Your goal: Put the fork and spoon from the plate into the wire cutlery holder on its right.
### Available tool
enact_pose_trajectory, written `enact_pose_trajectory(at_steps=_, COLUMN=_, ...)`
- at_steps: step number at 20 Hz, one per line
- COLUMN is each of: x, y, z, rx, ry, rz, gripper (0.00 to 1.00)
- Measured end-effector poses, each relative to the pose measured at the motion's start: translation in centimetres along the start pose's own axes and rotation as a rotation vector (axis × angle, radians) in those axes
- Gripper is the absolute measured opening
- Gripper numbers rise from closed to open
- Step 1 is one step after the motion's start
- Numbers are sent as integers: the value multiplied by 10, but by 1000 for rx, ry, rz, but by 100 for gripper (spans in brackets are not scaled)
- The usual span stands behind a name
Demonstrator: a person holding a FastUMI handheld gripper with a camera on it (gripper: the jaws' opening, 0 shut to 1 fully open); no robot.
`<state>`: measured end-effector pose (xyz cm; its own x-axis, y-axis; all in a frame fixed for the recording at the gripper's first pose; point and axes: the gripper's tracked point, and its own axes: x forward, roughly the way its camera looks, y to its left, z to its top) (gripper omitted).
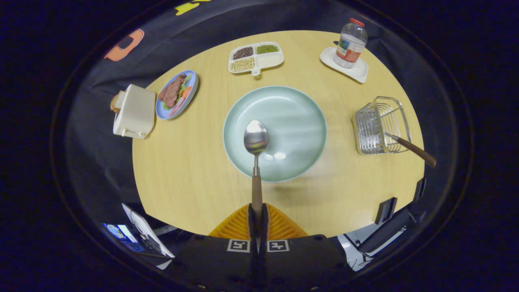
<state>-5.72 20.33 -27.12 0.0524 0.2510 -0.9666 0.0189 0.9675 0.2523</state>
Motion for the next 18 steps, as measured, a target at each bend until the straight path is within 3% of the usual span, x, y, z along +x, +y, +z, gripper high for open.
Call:
enact_pose_trajectory(at_steps=5, x=-60, y=-53, z=17, rx=85, ry=-42, rz=14, gripper=1)
enact_pose_trajectory(at_steps=9, x=-91, y=-113, z=27, rx=137, ry=-74, rz=-27, gripper=0)
enact_pose_trajectory(at_steps=14, x=-94, y=-166, z=22, rx=179, ry=-30, rz=-59, gripper=0)
enact_pose_trajectory(at_steps=18, x=-83, y=-181, z=18, rx=204, ry=27, rz=-41, gripper=0)
